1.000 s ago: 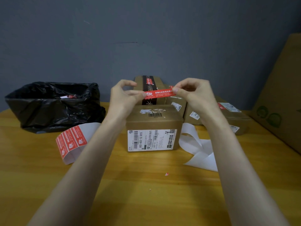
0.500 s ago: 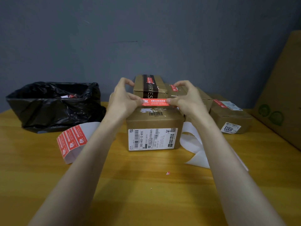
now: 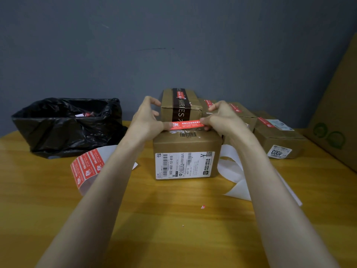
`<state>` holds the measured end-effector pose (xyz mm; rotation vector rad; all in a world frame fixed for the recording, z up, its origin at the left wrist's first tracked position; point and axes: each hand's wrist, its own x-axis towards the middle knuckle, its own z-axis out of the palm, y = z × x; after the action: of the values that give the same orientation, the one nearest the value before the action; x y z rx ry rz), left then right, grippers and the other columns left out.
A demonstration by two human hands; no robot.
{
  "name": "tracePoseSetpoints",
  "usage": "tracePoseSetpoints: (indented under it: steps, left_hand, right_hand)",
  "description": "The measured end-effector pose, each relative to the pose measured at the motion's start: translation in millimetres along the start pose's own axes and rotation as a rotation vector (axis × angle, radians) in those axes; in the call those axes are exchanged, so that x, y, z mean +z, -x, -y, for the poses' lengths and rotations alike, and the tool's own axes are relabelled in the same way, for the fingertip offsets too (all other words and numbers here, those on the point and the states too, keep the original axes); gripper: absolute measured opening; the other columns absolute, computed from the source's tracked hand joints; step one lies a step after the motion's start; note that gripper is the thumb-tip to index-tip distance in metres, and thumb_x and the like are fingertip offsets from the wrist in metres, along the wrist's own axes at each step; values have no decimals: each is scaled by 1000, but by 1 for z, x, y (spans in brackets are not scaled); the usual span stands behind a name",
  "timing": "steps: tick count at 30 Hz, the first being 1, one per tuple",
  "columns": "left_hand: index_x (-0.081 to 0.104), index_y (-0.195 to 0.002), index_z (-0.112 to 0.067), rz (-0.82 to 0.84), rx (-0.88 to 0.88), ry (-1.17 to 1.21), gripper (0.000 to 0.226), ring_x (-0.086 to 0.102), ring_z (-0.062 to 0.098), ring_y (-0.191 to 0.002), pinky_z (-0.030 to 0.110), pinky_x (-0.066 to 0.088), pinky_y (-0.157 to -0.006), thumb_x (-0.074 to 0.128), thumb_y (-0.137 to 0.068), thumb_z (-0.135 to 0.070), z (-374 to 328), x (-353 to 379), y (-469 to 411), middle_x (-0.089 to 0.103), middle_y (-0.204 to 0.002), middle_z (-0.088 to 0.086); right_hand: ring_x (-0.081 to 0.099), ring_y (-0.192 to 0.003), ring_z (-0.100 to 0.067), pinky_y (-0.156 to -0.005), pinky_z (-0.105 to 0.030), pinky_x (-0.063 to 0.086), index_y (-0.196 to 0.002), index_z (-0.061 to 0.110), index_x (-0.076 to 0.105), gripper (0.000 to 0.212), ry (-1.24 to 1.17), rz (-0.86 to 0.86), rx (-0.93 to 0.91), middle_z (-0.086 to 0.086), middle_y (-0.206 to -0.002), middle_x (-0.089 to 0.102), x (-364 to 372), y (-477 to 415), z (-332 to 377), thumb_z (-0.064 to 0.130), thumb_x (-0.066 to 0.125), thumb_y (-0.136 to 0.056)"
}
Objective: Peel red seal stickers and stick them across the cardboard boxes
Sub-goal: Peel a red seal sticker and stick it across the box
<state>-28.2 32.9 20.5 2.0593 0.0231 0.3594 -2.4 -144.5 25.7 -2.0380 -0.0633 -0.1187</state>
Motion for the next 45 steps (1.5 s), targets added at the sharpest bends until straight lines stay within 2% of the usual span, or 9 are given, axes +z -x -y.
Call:
tracePoseSetpoints:
  steps: [2,4,7,10,15,25,30,39,45]
  left_hand:
    - [42,-115,-23,-12,0,17,49,52,15,-97,27,46,-69,74,-78,-19,1,2,0,50,-109,-1]
    - [42,-112,-21,-35,4,28,44,52,16,-98,31,49,-73,73,-80,-20,3,3,0,51,-109,0]
    - [43,-106,-22,-68,5,10,41,55,20,-104,42,51,-85,74,-78,-20,5,6,-1,53,-108,1]
    - [44,-105,-20,-94,34,-26,40,55,19,-101,38,50,-82,74,-78,-19,4,8,-1,54,-107,0]
    - [45,-107,-17,-118,89,-101,40,53,16,-97,29,42,-71,73,-79,-19,2,9,1,51,-103,-3]
    - [44,-108,-16,-130,150,-203,44,47,12,-97,24,35,-72,74,-77,-16,1,10,1,51,-104,-1]
    - [38,-101,-20,-128,194,-266,43,43,10,-99,20,32,-74,73,-77,-12,0,12,2,51,-111,1]
    - [44,-109,-16,-143,233,-340,44,45,14,-96,22,35,-75,74,-76,-11,-1,15,1,51,-115,5]
    - [43,-100,-18,-147,285,-391,40,53,24,-96,28,40,-76,71,-74,-7,0,17,3,50,-109,5]
  right_hand:
    - [54,-66,-9,-61,-26,42,-102,19,39,26,52,-9,-12,-1,-70,58,1,-1,0,12,60,-88]
    - [56,-74,-13,-61,-26,40,-100,20,39,26,89,-15,-27,-2,-76,60,2,0,0,15,62,-87]
    - [58,-96,-22,-75,-31,44,-93,23,39,28,127,-17,-35,-9,-102,62,4,-1,-1,18,66,-85]
    - [57,-107,-25,-84,-35,44,-95,21,37,31,158,-23,-46,-12,-112,61,5,-3,-3,17,67,-84]
    - [57,-107,-25,-90,-38,46,-97,20,37,35,198,-18,-63,-11,-113,62,4,-6,-4,17,68,-82]
    - [55,-106,-24,-74,-28,37,-98,18,37,37,349,-56,-111,-11,-111,62,4,-5,-1,17,70,-80]
    - [55,-105,-25,-73,-28,35,-98,18,37,38,383,-74,-111,-11,-112,60,6,-6,0,16,70,-79]
    - [55,-103,-25,-65,-29,36,-100,17,36,39,371,-61,-95,-11,-112,59,7,-3,2,15,69,-80]
    - [51,-103,-23,-70,-28,34,-108,13,42,37,389,-67,-97,-11,-110,59,8,0,5,13,67,-80]
